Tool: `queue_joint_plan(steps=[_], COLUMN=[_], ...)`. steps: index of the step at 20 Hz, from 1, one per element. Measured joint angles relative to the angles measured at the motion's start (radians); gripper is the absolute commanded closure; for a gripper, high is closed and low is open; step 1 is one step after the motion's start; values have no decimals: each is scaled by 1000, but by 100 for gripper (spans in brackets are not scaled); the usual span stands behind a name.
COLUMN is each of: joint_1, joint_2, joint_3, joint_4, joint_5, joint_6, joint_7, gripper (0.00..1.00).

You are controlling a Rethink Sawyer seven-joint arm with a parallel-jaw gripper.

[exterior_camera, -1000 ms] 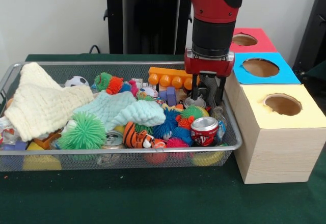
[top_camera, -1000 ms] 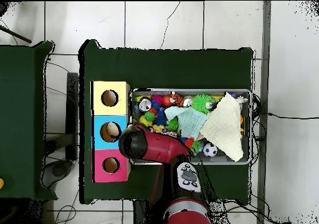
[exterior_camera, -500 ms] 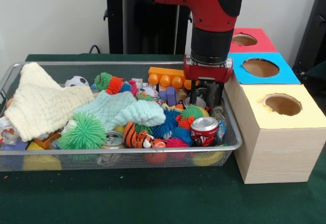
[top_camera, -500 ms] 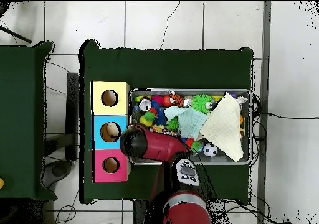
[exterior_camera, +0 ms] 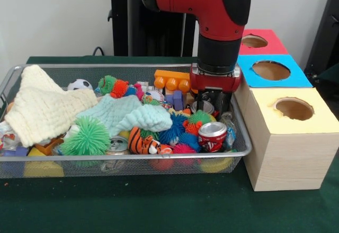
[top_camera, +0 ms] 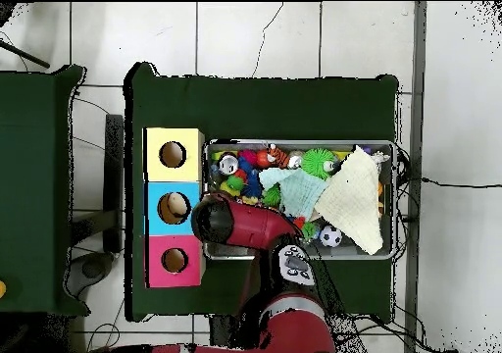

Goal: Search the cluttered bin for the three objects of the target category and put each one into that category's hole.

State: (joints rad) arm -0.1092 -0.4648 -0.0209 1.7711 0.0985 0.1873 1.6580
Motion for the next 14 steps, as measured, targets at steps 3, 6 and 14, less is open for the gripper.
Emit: queue_joint_plan(steps=[3,6,14], joint_1=[-17,-44,-44], joint_2=[3,14,29], joint_3=[8,14,5], joint_4=[0,0,-7], joint_5=[0,0,0], joint_6=[0,0,0], joint_7=[0,0,0], gripper=[0,0,0])
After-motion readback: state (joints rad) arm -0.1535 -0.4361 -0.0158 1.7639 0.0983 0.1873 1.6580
